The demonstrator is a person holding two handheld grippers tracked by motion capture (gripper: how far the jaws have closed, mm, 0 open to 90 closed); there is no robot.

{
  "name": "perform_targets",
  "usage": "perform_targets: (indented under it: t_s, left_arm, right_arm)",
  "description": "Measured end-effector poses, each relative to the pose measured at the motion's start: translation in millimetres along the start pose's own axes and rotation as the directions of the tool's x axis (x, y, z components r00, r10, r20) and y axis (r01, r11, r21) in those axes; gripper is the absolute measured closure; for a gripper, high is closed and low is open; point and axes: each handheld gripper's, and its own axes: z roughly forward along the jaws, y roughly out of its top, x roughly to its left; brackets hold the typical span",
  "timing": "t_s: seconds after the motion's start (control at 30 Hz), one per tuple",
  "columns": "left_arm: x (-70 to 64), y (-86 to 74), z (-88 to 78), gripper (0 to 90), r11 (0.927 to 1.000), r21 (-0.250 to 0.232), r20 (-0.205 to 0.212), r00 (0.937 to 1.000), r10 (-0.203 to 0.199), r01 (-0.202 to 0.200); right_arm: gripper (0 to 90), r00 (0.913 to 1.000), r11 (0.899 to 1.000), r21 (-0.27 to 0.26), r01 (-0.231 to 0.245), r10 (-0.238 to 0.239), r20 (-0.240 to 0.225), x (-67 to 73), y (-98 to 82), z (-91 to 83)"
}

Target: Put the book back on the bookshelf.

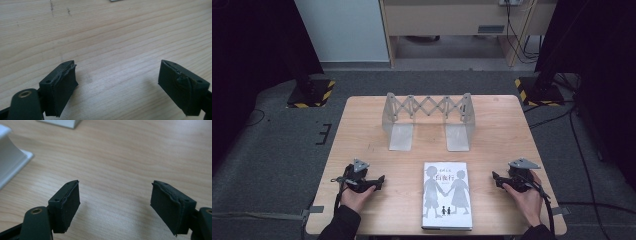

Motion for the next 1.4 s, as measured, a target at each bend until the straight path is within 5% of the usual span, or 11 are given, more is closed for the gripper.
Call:
perform_targets:
  t_s: [0.17,0.53,0.8,1.4]
  left_arm:
    - [-3.6,1.9,-9.6,16.4,0.9981,-0.055,0.026,0.9994,-0.024,0.025]
    - [-31.4,11.2,-18.8,18.0,0.9927,-0.113,0.099,0.9937,0.053,-0.042]
    - [-52.4,16.9,-25.7,21.2,0.9841,-0.171,0.148,0.9863,0.074,-0.048]
    - [-83.6,18.3,-22.7,24.3,0.98,-0.185,0.229,0.9665,0.116,-0.074]
  right_arm:
    - [23.7,0.9992,0.998,-0.063,0.0,-0.002,-0.04,4.4,4.5,-6.3]
    - [27.5,0.989,0.991,-0.125,-0.041,0.022,-0.146,13.7,11.9,-14.9]
    - [27.0,0.9815,0.987,-0.148,-0.056,0.027,-0.19,20.8,16.9,-19.2]
    - [27.5,0.9587,0.988,-0.147,-0.055,0.011,-0.284,45.9,22.6,-20.5]
